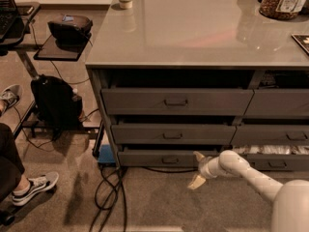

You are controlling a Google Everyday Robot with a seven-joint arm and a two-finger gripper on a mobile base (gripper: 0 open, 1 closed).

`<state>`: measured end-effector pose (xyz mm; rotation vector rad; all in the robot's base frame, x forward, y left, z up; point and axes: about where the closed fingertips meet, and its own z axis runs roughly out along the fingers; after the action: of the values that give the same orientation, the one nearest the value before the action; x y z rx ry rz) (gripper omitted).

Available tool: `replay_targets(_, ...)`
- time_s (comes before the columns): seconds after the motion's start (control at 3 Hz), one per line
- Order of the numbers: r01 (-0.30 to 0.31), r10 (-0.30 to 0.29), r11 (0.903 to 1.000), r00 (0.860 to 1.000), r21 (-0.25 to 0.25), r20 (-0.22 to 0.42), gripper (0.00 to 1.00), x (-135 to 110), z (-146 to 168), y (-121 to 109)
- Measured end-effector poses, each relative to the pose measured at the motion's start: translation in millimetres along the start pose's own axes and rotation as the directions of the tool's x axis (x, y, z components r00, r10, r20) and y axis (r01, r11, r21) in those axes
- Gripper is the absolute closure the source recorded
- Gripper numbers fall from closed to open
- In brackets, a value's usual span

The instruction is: Open bottom drawer

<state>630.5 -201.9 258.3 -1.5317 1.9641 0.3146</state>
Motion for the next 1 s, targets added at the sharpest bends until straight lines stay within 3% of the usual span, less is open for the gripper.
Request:
replay_targets(0.33, 0.022, -0.022, 0.9997, 0.999, 0.011, -0.027, 0.0, 25, 9, -16)
replay_targets(0.67, -0.015, 0.017, 0.9982, 0.999, 0.058, -0.031, 0.0, 60, 24, -71)
replay_targets(1.0, -0.015, 0.017, 0.9982, 0.999, 0.058, -0.031, 0.0, 61, 24, -71)
